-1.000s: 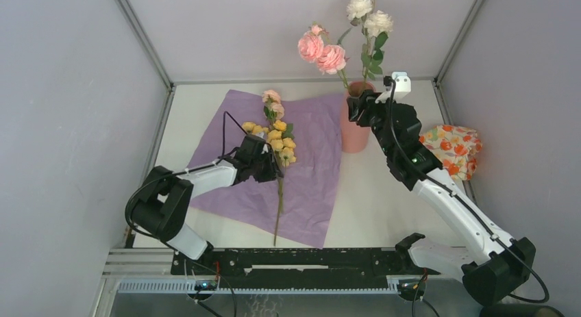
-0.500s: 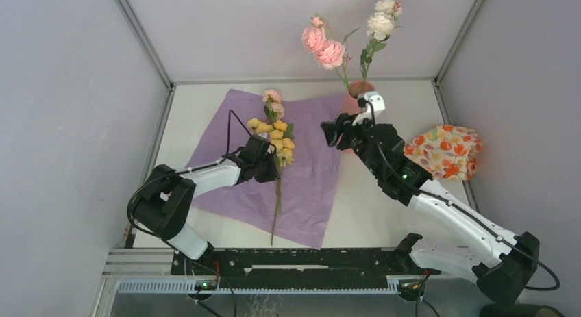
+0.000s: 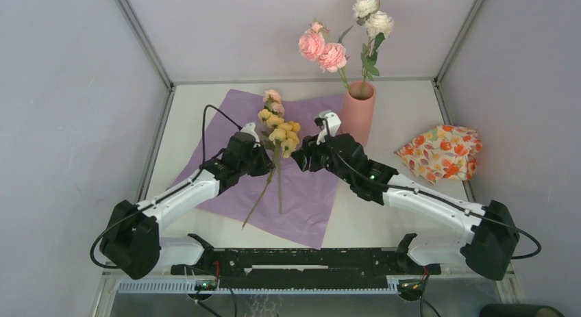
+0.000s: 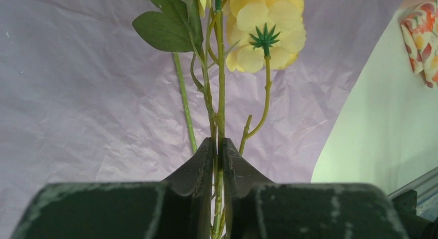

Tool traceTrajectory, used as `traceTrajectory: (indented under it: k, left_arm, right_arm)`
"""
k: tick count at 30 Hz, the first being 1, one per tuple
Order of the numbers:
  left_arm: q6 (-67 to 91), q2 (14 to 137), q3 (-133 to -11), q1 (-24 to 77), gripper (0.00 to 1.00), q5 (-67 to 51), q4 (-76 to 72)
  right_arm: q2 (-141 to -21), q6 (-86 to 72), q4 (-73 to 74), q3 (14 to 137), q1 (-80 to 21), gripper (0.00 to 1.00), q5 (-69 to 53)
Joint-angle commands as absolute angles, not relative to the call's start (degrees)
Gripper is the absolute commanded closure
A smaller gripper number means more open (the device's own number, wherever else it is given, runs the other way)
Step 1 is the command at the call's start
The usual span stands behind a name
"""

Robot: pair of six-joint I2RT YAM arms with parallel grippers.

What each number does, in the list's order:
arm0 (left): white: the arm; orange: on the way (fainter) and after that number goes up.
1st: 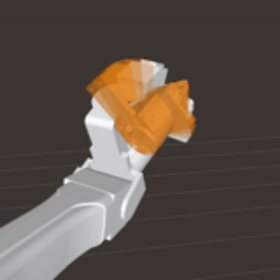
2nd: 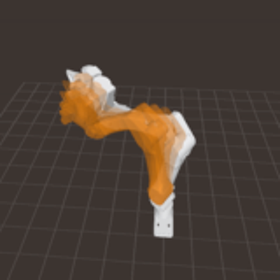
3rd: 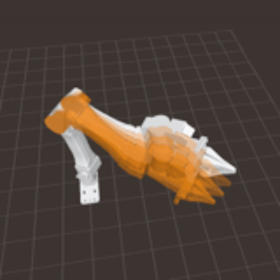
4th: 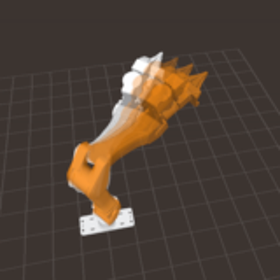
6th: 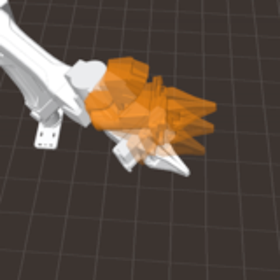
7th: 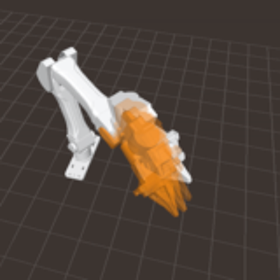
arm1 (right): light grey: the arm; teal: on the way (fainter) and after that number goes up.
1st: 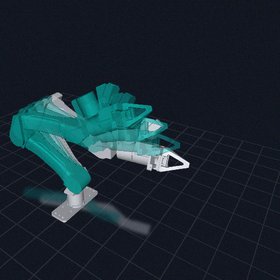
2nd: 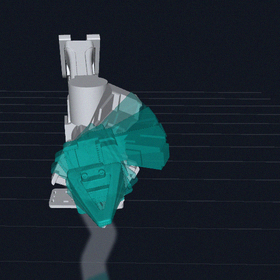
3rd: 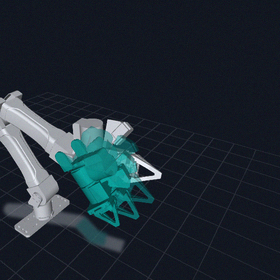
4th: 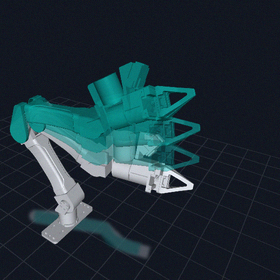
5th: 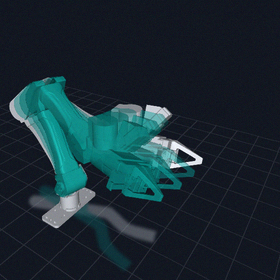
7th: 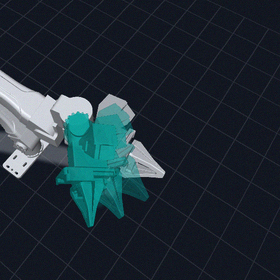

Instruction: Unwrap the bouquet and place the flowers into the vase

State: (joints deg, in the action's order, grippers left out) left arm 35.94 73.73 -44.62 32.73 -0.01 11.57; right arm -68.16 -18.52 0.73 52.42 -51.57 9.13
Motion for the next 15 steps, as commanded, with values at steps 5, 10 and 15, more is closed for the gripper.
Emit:
traceTrajectory:
  k: [5,10,15]
  left_arm:
    - [34.61,68.95,-40.78,32.95,0.86,-3.09,7.09]
    - [34.85,68.32,-39.63,32.88,0.86,-3.84,6.23]
    - [35.38,67.64,-38.62,32.95,0.86,-4.72,5.09]
  right_arm:
    - [-78.11,-27.53,-6.33,52.31,-49.85,0.45,-4.39]
    - [-86.17,-33.48,-12.03,52.31,-45.74,0.44,-13.62]
    - [-92.85,-37.57,-17.33,52.38,-43.18,0.44,-17.86]
